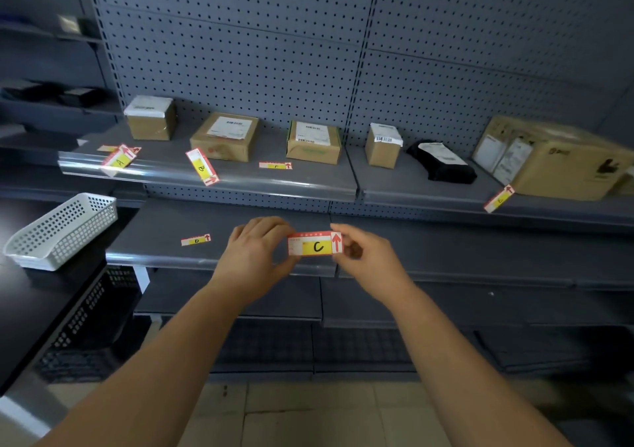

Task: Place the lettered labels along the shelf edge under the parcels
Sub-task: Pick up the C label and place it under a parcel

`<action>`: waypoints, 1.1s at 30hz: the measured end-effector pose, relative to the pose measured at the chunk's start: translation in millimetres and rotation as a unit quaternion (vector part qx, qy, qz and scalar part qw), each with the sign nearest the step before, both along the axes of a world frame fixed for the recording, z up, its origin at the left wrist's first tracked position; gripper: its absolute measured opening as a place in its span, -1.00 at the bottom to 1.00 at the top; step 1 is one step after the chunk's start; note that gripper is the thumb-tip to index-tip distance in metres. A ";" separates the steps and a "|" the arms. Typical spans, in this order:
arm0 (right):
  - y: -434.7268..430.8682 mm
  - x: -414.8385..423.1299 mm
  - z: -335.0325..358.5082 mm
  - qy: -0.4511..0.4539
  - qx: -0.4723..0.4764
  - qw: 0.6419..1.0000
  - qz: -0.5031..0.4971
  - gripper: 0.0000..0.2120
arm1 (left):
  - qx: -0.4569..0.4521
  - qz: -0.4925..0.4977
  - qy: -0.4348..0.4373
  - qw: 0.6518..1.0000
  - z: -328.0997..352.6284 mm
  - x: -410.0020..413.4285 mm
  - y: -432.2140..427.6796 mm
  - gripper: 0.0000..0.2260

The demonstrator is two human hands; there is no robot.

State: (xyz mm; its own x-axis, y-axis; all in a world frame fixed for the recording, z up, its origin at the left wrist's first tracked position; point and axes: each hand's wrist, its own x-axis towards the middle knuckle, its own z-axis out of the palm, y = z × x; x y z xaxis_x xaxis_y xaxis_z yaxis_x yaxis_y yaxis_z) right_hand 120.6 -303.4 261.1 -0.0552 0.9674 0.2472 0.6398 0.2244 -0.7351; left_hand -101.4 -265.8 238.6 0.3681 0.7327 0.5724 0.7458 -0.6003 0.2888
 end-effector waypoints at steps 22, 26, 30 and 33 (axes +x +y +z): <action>215.3 74.0 13.3 -0.029 0.020 0.999 0.004 -0.70 | -0.039 0.112 0.016 0.993 -23.8 61.6 171.6 -0.61; 231.1 71.6 13.0 -0.035 0.023 0.999 0.000 -0.71 | -0.040 0.103 0.032 0.993 -28.2 61.9 190.7 -0.61; 241.5 70.8 10.0 -0.038 0.017 0.999 -0.011 -0.71 | -0.036 0.098 0.039 0.994 -36.0 66.2 198.7 -0.60; 243.9 72.0 10.1 -0.041 0.016 0.999 -0.010 -0.71 | -0.027 0.103 0.034 0.994 -40.6 69.6 205.4 -0.61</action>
